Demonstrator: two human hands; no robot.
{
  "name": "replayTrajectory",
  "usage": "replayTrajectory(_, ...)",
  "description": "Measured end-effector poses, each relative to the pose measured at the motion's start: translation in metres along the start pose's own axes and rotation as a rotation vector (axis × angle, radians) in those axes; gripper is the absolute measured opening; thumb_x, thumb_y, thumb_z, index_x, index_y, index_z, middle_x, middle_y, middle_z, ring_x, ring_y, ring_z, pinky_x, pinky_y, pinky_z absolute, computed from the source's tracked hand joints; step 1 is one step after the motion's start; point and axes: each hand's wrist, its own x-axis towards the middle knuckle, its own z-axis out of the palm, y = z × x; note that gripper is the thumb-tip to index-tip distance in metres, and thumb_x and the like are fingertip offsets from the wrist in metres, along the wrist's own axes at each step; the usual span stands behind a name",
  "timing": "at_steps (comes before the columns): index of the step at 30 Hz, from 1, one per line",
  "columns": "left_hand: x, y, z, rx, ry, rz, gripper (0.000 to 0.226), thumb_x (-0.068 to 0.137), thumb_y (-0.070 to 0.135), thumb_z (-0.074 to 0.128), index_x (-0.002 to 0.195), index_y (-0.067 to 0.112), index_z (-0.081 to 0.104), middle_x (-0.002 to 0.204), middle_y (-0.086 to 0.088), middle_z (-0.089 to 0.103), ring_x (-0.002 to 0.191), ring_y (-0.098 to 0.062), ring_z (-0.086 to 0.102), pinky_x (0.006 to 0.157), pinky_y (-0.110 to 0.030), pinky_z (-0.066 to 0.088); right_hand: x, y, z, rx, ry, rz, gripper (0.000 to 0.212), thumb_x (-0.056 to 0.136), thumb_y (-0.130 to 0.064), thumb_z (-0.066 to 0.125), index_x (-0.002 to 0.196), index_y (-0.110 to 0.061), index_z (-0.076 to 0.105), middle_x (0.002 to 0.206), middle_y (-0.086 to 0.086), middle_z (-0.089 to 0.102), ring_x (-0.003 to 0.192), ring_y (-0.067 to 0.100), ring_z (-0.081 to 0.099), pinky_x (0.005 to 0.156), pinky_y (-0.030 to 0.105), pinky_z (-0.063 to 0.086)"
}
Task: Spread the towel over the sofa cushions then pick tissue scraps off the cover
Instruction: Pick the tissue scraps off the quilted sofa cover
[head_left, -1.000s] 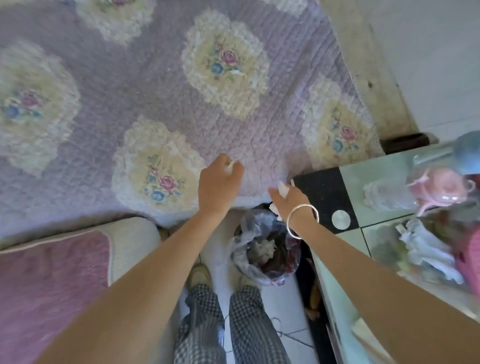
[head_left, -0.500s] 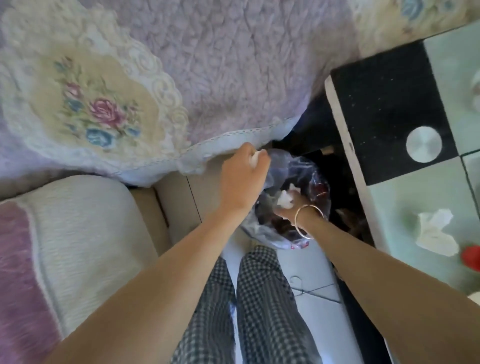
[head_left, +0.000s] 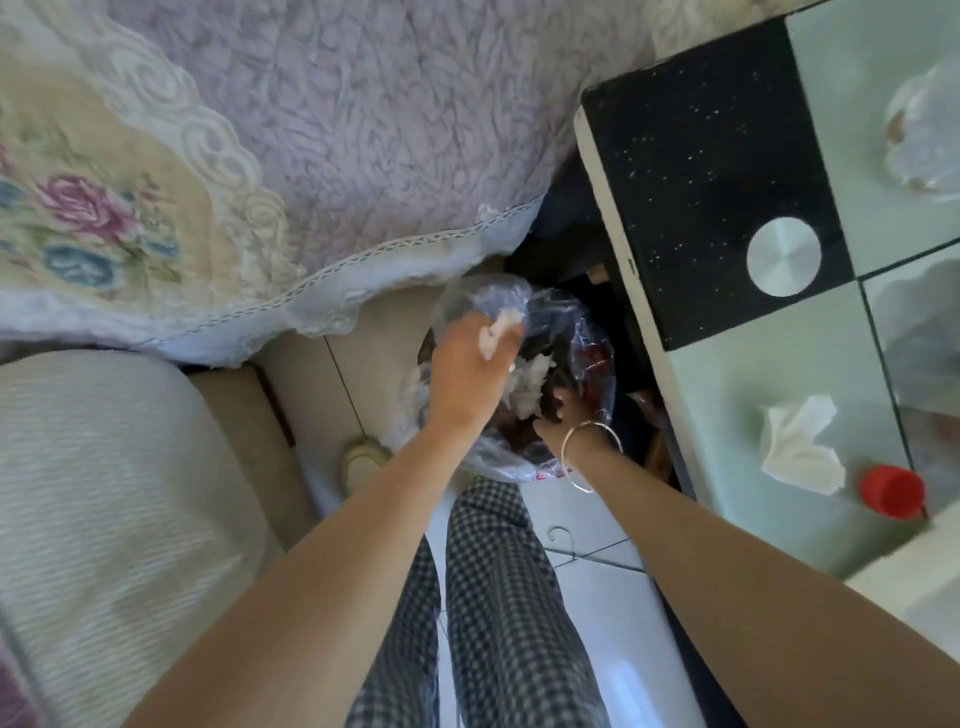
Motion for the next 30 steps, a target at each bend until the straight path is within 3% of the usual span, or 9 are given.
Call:
replayTrajectory(2, -0.002, -0.009, 0.013, 0.067, -0.200, -0.025, 0.037, 0.089, 0.032, 0.058, 0.114, 0.005, 0.054, 0.111, -0.015, 0.060, 0.105, -0.027, 0.055, 0.080, -0.028, 0.038, 0.000, 0.007, 0.001, 0.044, 0.014, 0.048, 0.055, 0.093, -0.009, 0.048, 0.143, -0.011, 0.028, 0.150, 0.015, 0.033, 0.135, 0.031, 0.035, 0.113, 0.038, 0.031)
replayTrajectory(4, -0.003, -0.015, 0.020, 0.110, -0.324, -0.038, 0.053, 0.088, 0.032, 0.060, 0.131, 0.007, 0.043, 0.132, -0.015, 0.050, 0.123, -0.028, 0.046, 0.096, -0.032, 0.036, 0.000, 0.009, 0.002, 0.070, 0.024, 0.074, 0.052, 0.093, -0.007, 0.045, 0.142, -0.012, 0.030, 0.148, 0.015, 0.036, 0.133, 0.033, 0.039, 0.110, 0.038, 0.033)
replayTrajectory(7, -0.007, -0.015, 0.024, 0.134, -0.354, -0.002, 0.051, 0.086, 0.028, 0.060, 0.130, 0.011, 0.043, 0.125, -0.009, 0.057, 0.109, -0.026, 0.055, 0.081, -0.026, 0.039, -0.003, 0.009, 0.001, 0.087, 0.025, 0.094, 0.054, 0.092, -0.005, 0.046, 0.142, -0.012, 0.030, 0.147, 0.017, 0.036, 0.131, 0.034, 0.040, 0.108, 0.039, 0.036)
replayTrajectory(10, -0.009, -0.008, 0.015, 0.090, -0.335, 0.014, 0.043, 0.084, 0.024, 0.061, 0.123, 0.014, 0.049, 0.097, -0.007, 0.063, 0.097, -0.026, 0.061, 0.063, -0.013, 0.038, -0.011, 0.002, -0.003, 0.090, 0.044, 0.065, 0.057, 0.089, -0.008, 0.053, 0.142, -0.011, 0.032, 0.142, 0.016, 0.043, 0.129, 0.032, 0.044, 0.107, 0.038, 0.038)
replayTrajectory(13, -0.003, 0.001, -0.012, -0.016, -0.304, -0.046, 0.050, 0.083, 0.031, 0.063, 0.128, 0.017, 0.046, 0.118, -0.001, 0.060, 0.115, -0.019, 0.055, 0.084, -0.019, 0.040, -0.030, -0.023, -0.013, 0.144, 0.134, -0.008, 0.059, 0.087, -0.015, 0.061, 0.139, -0.008, 0.034, 0.138, 0.017, 0.047, 0.128, 0.032, 0.044, 0.110, 0.042, 0.036)
replayTrajectory(15, 0.002, 0.010, -0.038, -0.071, -0.254, -0.054, 0.055, 0.082, 0.034, 0.065, 0.131, 0.019, 0.045, 0.134, 0.001, 0.052, 0.123, -0.014, 0.049, 0.095, -0.024, 0.037, -0.046, -0.048, -0.020, 0.189, 0.196, -0.087, 0.060, 0.088, -0.018, 0.060, 0.139, -0.008, 0.032, 0.138, 0.016, 0.047, 0.128, 0.033, 0.044, 0.111, 0.044, 0.035)
replayTrajectory(20, 0.015, 0.038, -0.142, -0.231, -0.010, -0.039, 0.058, 0.083, 0.029, 0.066, 0.135, 0.021, 0.041, 0.137, 0.003, 0.048, 0.125, -0.012, 0.044, 0.096, -0.023, 0.034, -0.108, -0.143, -0.035, 0.274, 0.348, -0.408, 0.046, 0.090, -0.018, 0.057, 0.133, -0.011, 0.042, 0.126, 0.010, 0.054, 0.116, 0.023, 0.052, 0.095, 0.027, 0.041)
replayTrajectory(24, 0.024, 0.062, -0.254, -0.341, 0.234, -0.003, 0.053, 0.084, 0.022, 0.066, 0.132, 0.017, 0.043, 0.127, 0.002, 0.053, 0.118, -0.012, 0.048, 0.097, -0.030, 0.040, -0.161, -0.252, -0.038, 0.235, 0.305, -0.675, 0.047, 0.090, -0.020, 0.058, 0.133, -0.013, 0.041, 0.127, 0.009, 0.053, 0.118, 0.021, 0.049, 0.098, 0.030, 0.039)
replayTrajectory(30, 0.021, 0.047, -0.423, -0.552, 0.539, -0.001, 0.045, 0.083, 0.022, 0.067, 0.123, 0.028, 0.047, 0.119, 0.010, 0.051, 0.112, -0.006, 0.048, 0.090, -0.023, 0.037, -0.233, -0.430, -0.005, 0.108, 0.150, -0.997, 0.060, 0.086, -0.030, 0.062, 0.138, -0.017, 0.035, 0.132, 0.002, 0.049, 0.124, 0.018, 0.044, 0.105, 0.033, 0.037)
